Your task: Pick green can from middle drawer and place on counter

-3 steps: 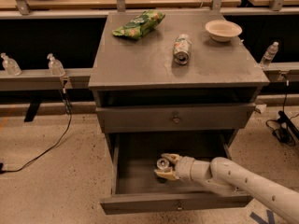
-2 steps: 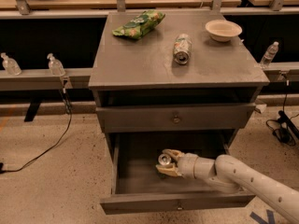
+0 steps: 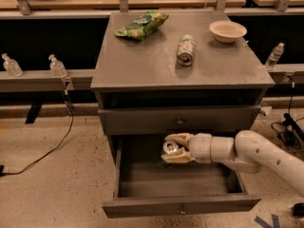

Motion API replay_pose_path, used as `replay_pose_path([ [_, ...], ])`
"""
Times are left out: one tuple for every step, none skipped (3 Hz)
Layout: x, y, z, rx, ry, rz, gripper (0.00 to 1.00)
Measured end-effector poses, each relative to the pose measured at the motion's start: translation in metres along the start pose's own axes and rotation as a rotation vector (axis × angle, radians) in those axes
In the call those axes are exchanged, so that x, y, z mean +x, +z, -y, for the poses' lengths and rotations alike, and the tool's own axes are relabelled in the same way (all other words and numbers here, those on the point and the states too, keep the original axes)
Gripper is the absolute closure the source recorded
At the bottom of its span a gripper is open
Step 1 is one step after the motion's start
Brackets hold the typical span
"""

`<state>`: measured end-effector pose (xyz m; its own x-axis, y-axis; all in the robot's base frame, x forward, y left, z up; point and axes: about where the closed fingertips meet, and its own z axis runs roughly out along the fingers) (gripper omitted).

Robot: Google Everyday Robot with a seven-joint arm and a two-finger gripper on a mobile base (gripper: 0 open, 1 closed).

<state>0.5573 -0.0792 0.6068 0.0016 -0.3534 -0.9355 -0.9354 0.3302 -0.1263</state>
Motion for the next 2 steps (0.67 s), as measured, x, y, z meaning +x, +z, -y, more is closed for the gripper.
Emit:
replay_pose_path([
  [-0.063,-0.033,0.008,-0.046,-0.066,0.038,1.0],
  [-0.114,-0.052,0.013,-0.094,-0.132,0.1,1.0],
])
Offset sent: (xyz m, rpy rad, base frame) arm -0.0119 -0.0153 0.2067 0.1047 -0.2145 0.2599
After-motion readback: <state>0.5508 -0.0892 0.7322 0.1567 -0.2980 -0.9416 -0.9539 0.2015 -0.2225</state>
